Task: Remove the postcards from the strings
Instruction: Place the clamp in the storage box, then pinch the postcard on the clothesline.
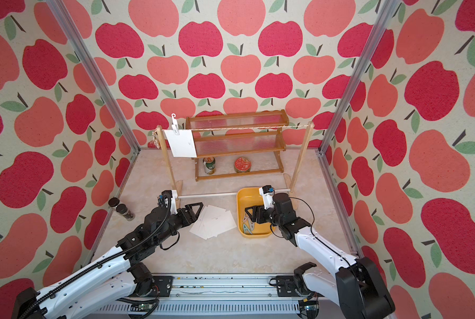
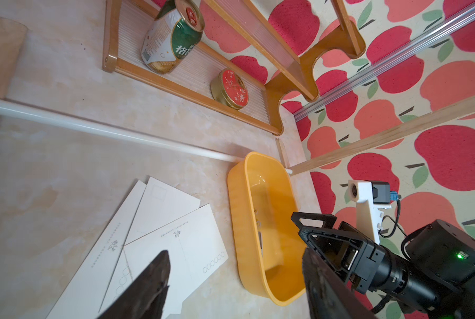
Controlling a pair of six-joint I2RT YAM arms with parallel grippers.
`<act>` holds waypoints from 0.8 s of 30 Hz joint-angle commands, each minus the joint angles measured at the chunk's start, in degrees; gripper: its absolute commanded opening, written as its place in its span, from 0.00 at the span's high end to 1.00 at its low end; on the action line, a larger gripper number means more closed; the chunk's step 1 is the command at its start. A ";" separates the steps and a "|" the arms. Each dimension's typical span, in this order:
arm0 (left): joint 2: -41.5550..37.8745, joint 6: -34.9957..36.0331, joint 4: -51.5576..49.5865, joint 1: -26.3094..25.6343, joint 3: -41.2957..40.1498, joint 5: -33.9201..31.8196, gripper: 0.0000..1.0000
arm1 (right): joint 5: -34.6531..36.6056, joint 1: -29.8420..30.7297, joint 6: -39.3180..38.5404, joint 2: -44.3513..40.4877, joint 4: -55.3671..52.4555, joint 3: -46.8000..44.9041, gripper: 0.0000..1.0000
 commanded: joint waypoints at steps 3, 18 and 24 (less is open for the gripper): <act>1.39 1.11 9.96 1.32 -1.06 -1.47 0.14 | 2.33 2.32 -3.18 -6.37 -9.07 5.62 0.24; 16.32 1.28 35.92 16.62 5.31 12.24 0.04 | 0.12 11.44 -4.73 -10.44 -11.42 14.15 0.01; 18.96 4.07 36.31 18.18 8.67 11.93 0.03 | 1.35 13.85 -5.42 -10.32 -11.45 13.86 0.01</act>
